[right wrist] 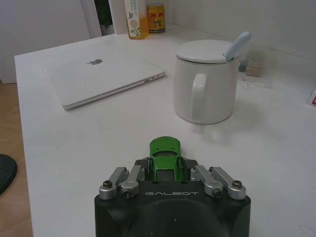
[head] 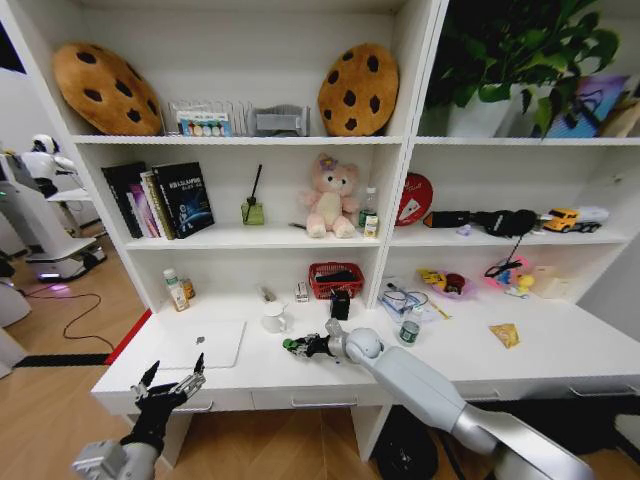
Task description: Organize the objects on the table.
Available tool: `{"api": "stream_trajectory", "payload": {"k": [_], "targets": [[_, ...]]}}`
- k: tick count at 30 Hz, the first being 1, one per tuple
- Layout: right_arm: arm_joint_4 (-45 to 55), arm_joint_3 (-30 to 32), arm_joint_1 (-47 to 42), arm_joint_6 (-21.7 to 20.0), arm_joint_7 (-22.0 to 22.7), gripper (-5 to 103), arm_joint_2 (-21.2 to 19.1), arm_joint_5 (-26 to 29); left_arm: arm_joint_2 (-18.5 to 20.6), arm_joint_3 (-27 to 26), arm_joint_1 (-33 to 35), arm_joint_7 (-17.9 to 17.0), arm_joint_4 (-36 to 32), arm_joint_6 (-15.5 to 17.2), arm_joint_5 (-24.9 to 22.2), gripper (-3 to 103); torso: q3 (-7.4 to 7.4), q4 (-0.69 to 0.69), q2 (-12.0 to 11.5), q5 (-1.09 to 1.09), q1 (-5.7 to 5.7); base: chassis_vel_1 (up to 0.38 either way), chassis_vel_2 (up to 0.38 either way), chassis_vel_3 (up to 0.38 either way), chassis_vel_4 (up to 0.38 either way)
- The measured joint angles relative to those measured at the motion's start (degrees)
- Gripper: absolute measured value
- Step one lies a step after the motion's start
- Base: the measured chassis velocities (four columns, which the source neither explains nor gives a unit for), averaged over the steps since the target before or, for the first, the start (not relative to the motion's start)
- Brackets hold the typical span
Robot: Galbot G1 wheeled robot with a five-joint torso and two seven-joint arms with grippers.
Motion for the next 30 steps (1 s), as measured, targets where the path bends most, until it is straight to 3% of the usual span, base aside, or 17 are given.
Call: {"api": "stream_trajectory", "payload": {"k": [10,11,12,13,15,21,22,23,25,26,27,30], "targets": [[4.15,1.59,-0.89,-0.12,0.54,34,-2.25,1.62,0.0,0.0,0.0,0.0,0.0,0.0,0.0,100,0.01,0.01,-0.01,0.01,0.0,0.0,0.0,0.0,0.0],[5.3,1.91,-1.03,-0.33,0.94,34,-2.74,2.87,0.0,0.0,0.0,0.0,0.0,0.0,0.0,100,0.01,0.01,0.0,0.01,0.0,0.0,0.0,0.0,0.0],[10.76,3.05,-1.88,-1.88,3.34,34,-4.53,9.26,0.0,0.0,0.0,0.0,0.0,0.0,0.0,100,0.01,0.0,-0.01,0.01,0.0,0.0,0.0,0.0,0.0],[10.76,3.05,-1.88,-1.88,3.34,34,-4.53,9.26,0.0,0.0,0.0,0.0,0.0,0.0,0.0,100,0.01,0.0,-0.01,0.01,0.0,0.0,0.0,0.0,0.0],[19.23,4.27,-3.14,-3.53,6.51,34,-7.04,17.21,0.0,0.0,0.0,0.01,0.0,0.0,0.0,100,0.01,0.0,-0.01,0.0,0.0,0.0,0.0,0.0,0.0],[29.87,7.25,-2.05,-4.0,9.22,34,-9.02,21.54,0.0,0.0,0.0,0.0,0.0,0.0,0.0,100,0.0,-0.01,-0.01,0.01,-0.01,0.0,0.0,0.0,0.0],[31.23,8.31,0.45,-3.29,11.92,34,-8.6,22.42,0.0,0.0,0.0,0.0,0.0,0.0,0.0,100,0.0,-0.01,-0.01,0.0,0.0,0.0,0.0,0.0,0.0],[31.23,8.31,0.45,-3.29,11.92,34,-8.6,22.42,0.0,0.0,0.0,0.0,0.0,0.0,0.0,100,0.0,-0.01,-0.01,0.0,0.0,0.0,0.0,0.0,0.0],[30.77,9.72,7.57,-2.29,17.65,34,-6.6,24.89,0.0,0.0,0.0,0.0,0.0,0.0,0.0,100,0.01,0.01,-0.01,0.01,0.0,0.0,0.0,0.0,0.0],[30.77,9.72,7.57,-2.29,17.65,34,-6.6,24.89,0.0,0.0,0.0,0.0,0.0,0.0,0.0,100,0.01,0.01,-0.01,0.01,0.0,0.0,0.0,0.0,0.0],[27.02,10.38,13.84,-1.12,21.14,34,-4.06,25.34,0.0,0.0,0.0,0.0,0.0,0.0,0.0,100,0.0,0.02,-0.01,-0.04,0.0,0.0,0.0,0.0,0.0],[16.27,10.9,20.83,1.3,23.88,34,3.15,22.94,0.01,0.0,0.0,-0.01,0.0,0.0,0.0,100,0.01,0.03,-0.01,0.0,0.01,0.0,0.0,0.0,0.0]]}}
